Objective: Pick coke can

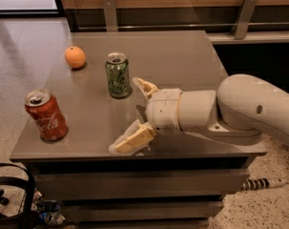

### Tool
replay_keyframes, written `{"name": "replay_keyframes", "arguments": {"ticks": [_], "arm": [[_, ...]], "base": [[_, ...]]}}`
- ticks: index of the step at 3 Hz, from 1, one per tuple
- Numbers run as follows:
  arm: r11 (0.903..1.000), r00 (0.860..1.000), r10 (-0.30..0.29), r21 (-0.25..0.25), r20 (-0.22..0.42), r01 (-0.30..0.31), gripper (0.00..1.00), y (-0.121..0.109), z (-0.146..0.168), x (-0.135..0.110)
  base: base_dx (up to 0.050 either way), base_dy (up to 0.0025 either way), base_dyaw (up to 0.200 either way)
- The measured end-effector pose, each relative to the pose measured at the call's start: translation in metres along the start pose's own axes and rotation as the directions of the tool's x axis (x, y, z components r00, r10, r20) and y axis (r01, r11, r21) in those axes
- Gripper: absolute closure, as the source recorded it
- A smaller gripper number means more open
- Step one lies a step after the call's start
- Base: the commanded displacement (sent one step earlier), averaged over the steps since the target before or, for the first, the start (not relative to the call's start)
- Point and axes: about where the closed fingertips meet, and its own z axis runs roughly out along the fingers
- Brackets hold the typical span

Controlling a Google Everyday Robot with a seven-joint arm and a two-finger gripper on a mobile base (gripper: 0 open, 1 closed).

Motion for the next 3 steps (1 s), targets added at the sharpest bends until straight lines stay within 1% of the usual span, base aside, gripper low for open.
{"name": "replay_keyframes", "arguments": {"ticks": [1,3], "arm": [[0.9998,0.999,-0.008,-0.020,0.050,0.009,0.00,0.007,0.023,-0.005],[0.9972,0.995,-0.015,-0.072,0.099,0.022,0.00,0.033,0.061,-0.026]], "base": [[0.000,0.00000,0.000],[0.000,0.00000,0.000]]}}
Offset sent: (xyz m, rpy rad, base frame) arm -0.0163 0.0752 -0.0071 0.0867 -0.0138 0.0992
